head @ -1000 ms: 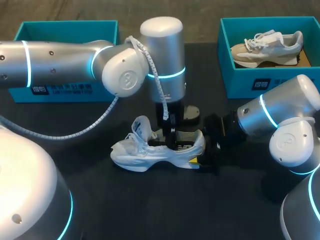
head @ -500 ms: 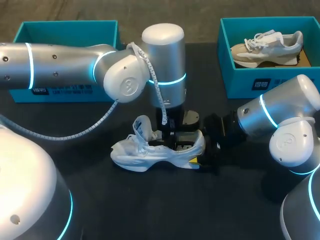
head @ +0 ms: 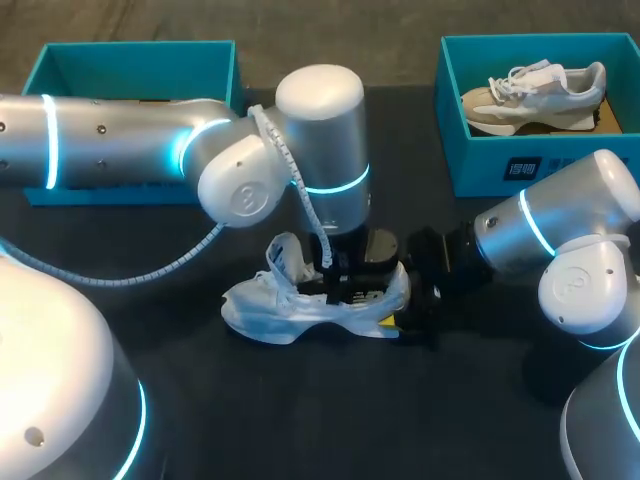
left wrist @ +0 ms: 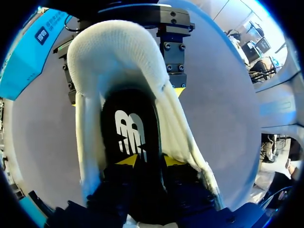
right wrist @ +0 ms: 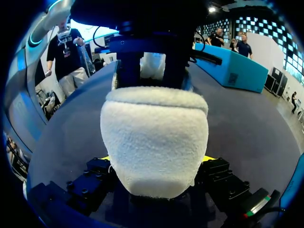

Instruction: Take the shoe out of the shoebox, open the shoe tongue, remove and reinsert the insole, then place the shoe into the shoebox

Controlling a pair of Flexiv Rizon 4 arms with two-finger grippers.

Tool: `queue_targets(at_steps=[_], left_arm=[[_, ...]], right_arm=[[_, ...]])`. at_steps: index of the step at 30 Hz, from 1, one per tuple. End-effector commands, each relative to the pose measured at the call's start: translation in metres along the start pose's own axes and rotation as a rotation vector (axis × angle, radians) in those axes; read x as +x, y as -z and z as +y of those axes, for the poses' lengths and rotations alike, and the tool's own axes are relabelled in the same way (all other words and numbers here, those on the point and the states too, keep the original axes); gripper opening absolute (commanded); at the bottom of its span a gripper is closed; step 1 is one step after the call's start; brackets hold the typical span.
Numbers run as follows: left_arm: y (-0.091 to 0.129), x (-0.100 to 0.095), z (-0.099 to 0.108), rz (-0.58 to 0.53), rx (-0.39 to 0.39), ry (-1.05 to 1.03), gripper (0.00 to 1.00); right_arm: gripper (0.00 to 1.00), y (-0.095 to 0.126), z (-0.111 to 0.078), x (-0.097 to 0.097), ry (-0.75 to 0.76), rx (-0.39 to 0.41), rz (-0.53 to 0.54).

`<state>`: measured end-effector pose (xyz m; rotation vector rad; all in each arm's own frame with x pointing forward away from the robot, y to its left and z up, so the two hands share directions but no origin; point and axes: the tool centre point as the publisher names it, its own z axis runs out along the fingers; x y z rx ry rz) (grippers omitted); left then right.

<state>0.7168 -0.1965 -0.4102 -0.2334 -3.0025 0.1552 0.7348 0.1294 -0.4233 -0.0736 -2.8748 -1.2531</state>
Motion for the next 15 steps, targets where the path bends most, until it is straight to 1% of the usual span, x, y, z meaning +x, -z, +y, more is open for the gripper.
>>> queue_targets(at_steps=[1, 2, 4, 5, 6, 11, 15], left_arm=[[-0.0334, 0.0034, 0.0002, -0.032, -0.002, 0.011, 0.20], [-0.0346, 0.0029, 0.0002, -0.035, -0.002, 0.014, 0.15], [-0.0366, 0.0015, -0.0002, -0.050, -0.010, 0.020, 0.08], [-0.0374, 0.0009, -0.0006, -0.057, -0.015, 0.019, 0.02], [-0.0384, 0.0004, -0.0009, -0.063, -0.018, 0.019, 0.00], [-0.0411, -0.0016, -0.0008, -0.078, -0.025, 0.024, 0.00], [-0.0345, -0.0020, 0.0024, -0.096, -0.016, 0.029, 0.00]], right_arm=[[0.00, -0.0036, 0.0000, -0.0017, -0.001, 0.002, -0.001], [0.00, -0.0036, 0.0000, -0.0017, -0.001, 0.002, -0.001], [0.00, -0.0036, 0.0000, -0.0017, -0.001, 0.002, -0.001], [0.00, -0.0036, 0.0000, -0.0017, -0.001, 0.002, -0.001], [0.00, -0.0036, 0.0000, -0.0017, -0.001, 0.002, -0.001], [0.00, -0.0036, 0.0000, -0.0017, -0.001, 0.002, -0.001], [0.00, -0.0036, 0.0000, -0.0017, -0.001, 0.002, -0.001]])
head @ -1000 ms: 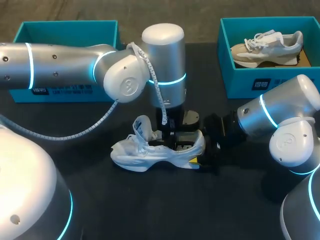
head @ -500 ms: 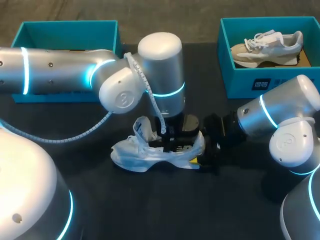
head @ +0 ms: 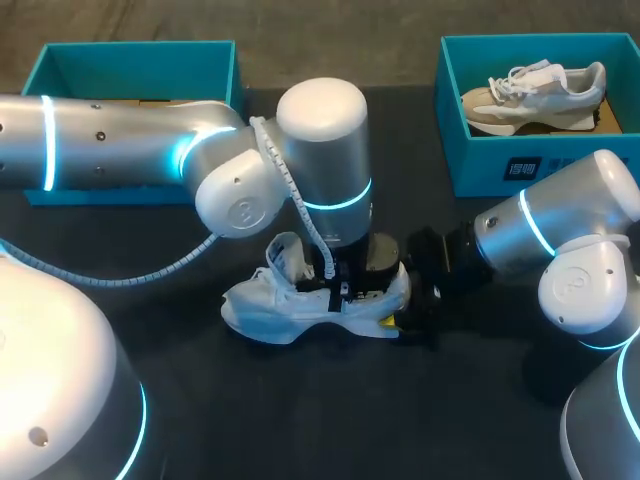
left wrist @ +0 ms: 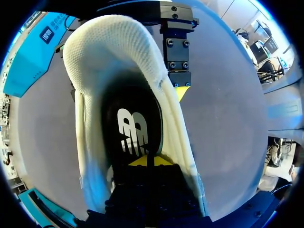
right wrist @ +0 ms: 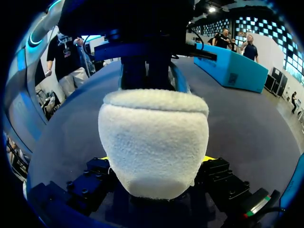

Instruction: Take the shoe out of the shoebox, open the shoe tongue, remove and reinsert the insole, then place the shoe into the shoebox

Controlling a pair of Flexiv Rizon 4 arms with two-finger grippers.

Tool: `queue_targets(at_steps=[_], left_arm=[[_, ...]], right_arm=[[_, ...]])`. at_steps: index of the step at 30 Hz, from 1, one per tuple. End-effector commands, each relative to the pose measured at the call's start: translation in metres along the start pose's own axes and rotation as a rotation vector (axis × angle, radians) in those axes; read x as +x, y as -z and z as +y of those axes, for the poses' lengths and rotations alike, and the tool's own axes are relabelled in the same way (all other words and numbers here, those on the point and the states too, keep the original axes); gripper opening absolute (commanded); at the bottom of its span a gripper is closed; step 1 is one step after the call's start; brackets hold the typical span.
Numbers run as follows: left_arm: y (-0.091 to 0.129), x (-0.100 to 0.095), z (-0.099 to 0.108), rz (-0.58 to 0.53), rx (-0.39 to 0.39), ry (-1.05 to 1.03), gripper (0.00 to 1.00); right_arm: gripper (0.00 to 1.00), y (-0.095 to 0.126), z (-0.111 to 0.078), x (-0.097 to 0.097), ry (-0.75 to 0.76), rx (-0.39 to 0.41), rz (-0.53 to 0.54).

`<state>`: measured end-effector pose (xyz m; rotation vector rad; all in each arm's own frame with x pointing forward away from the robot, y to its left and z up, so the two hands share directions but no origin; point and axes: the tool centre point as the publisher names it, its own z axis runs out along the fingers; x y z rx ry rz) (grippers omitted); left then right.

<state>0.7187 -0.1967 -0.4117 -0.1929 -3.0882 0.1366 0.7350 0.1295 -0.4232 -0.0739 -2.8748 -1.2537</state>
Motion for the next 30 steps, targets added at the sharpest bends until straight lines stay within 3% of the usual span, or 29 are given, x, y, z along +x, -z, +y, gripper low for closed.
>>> queue_targets(at_steps=[1, 9, 30], left_arm=[[-0.031, 0.002, 0.002, -0.019, 0.001, 0.004, 0.00], [-0.010, -0.001, 0.009, -0.065, -0.009, 0.016, 0.00], [0.033, -0.008, 0.007, -0.044, 0.044, 0.004, 0.00]], right_arm=[[0.00, -0.004, 0.000, -0.002, -0.001, 0.002, -0.001], [0.00, -0.004, 0.000, -0.002, -0.001, 0.002, -0.001], [0.00, -0.004, 0.000, -0.002, -0.001, 0.002, -0.001]])
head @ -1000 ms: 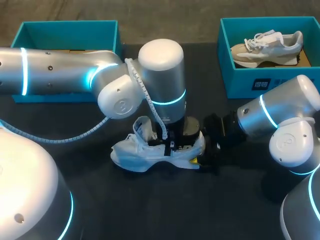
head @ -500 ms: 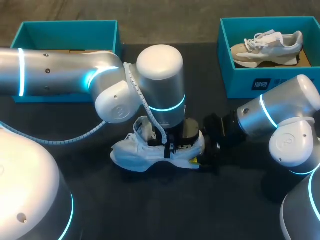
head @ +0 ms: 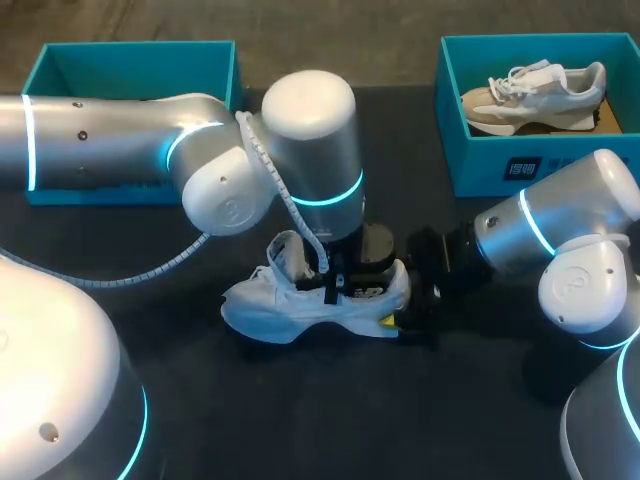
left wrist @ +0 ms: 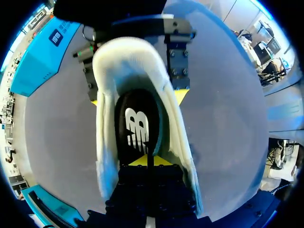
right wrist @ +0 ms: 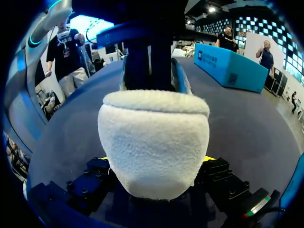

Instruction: Take the shoe out of the shoebox, open the shoe tongue, remove and reinsert the insole, then place the shoe into the shoebox

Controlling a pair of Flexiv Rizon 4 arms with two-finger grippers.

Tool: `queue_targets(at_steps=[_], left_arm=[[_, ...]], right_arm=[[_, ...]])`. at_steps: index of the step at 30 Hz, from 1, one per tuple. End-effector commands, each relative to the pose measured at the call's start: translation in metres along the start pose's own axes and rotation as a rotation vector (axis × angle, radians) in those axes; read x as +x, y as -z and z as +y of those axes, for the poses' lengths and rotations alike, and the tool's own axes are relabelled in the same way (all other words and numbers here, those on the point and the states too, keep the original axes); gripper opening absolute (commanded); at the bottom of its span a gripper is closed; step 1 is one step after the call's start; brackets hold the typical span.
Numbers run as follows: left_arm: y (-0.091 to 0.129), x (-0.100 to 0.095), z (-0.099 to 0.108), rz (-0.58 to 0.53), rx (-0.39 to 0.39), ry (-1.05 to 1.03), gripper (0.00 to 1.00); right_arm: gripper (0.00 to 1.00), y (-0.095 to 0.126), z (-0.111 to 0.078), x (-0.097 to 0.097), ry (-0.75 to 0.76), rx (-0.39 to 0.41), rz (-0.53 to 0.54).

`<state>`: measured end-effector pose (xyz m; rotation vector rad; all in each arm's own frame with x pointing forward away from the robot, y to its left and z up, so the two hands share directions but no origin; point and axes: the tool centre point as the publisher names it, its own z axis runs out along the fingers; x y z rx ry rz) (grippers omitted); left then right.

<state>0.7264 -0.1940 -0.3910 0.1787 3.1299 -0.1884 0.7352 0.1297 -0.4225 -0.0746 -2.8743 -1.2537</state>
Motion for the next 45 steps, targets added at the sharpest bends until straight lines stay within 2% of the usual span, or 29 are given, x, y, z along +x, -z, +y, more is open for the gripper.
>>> queue_targets(at_steps=[1, 5, 16, 21, 28, 36, 45], left_arm=[[0.014, -0.002, 0.005, 0.006, 0.019, -0.004, 0.00], [0.020, -0.003, 0.004, 0.013, 0.018, -0.011, 0.00], [0.034, -0.005, 0.007, 0.108, 0.092, -0.025, 0.00], [0.038, -0.007, 0.010, 0.109, 0.093, -0.020, 0.00], [0.049, -0.007, 0.019, 0.150, 0.150, -0.012, 0.00], [0.064, -0.001, 0.012, 0.201, 0.242, -0.023, 0.00], [0.077, 0.000, 0.002, 0.195, 0.288, -0.026, 0.00]], right_arm=[[0.00, -0.004, -0.001, -0.001, 0.000, 0.002, -0.001], [0.00, -0.004, -0.001, -0.001, 0.000, 0.002, -0.001], [0.00, -0.004, -0.001, -0.001, 0.000, 0.002, -0.001], [0.00, -0.004, -0.001, -0.001, 0.000, 0.002, -0.001], [0.00, -0.004, -0.001, -0.001, 0.000, 0.002, -0.001], [0.00, -0.004, -0.001, -0.001, 0.000, 0.002, -0.001], [0.00, -0.004, -0.001, -0.001, 0.000, 0.002, -0.001]])
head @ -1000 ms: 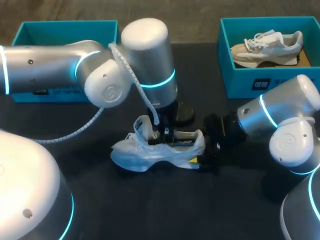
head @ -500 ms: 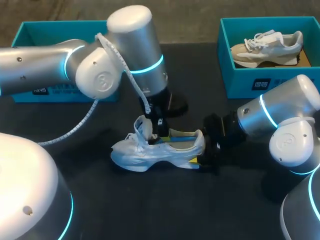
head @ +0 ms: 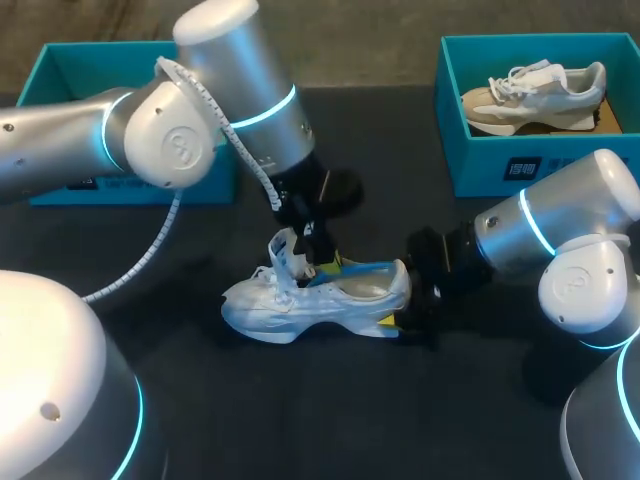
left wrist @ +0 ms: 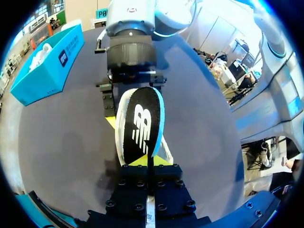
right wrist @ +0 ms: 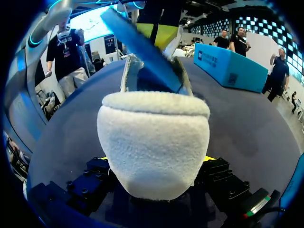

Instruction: Take the shoe out of the shoebox, open the shoe tongue, remove and reinsert the insole, then place the shoe into the shoebox

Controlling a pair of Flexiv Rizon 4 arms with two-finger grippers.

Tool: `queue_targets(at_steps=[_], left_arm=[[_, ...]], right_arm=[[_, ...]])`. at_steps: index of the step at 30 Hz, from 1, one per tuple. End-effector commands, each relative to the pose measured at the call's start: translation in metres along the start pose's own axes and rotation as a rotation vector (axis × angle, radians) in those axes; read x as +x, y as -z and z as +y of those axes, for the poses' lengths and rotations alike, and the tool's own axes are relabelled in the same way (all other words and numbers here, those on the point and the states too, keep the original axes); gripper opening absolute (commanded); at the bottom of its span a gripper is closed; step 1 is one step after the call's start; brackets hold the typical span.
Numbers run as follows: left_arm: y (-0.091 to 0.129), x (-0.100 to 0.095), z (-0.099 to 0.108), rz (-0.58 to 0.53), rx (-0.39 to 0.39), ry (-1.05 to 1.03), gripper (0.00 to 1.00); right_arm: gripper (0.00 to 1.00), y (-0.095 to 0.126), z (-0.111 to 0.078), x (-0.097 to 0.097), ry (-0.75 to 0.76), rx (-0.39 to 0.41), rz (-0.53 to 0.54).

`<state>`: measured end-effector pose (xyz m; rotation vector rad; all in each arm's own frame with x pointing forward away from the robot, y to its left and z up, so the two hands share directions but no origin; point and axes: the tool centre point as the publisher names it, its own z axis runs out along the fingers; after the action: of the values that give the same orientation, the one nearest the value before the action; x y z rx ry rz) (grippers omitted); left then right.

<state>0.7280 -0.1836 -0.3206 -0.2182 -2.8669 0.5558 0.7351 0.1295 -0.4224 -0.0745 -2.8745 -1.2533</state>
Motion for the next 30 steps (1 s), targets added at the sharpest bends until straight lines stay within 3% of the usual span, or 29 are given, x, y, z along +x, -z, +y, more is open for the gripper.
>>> queue_targets(at_steps=[1, 20, 22, 24, 27, 30], left_arm=[[0.005, 0.002, -0.003, -0.005, 0.023, -0.008, 0.00], [-0.007, 0.001, -0.027, 0.006, 0.052, -0.022, 0.00], [-0.008, 0.002, -0.027, 0.004, 0.047, -0.021, 0.13], [-0.008, 0.001, -0.027, 0.003, 0.048, -0.017, 0.19], [-0.008, 0.004, -0.026, -0.004, 0.049, -0.014, 0.48], [-0.007, 0.006, -0.026, -0.023, 0.044, -0.013, 0.53]], right_arm=[[0.00, -0.004, -0.001, -0.001, 0.000, 0.002, -0.001], [0.00, -0.004, -0.001, -0.001, 0.000, 0.002, -0.001], [0.00, -0.004, -0.001, -0.001, 0.000, 0.002, -0.001], [0.00, -0.004, -0.001, -0.001, 0.000, 0.002, -0.001], [0.00, -0.004, -0.001, -0.001, 0.000, 0.002, -0.001], [0.00, -0.004, -0.001, -0.001, 0.000, 0.002, -0.001]])
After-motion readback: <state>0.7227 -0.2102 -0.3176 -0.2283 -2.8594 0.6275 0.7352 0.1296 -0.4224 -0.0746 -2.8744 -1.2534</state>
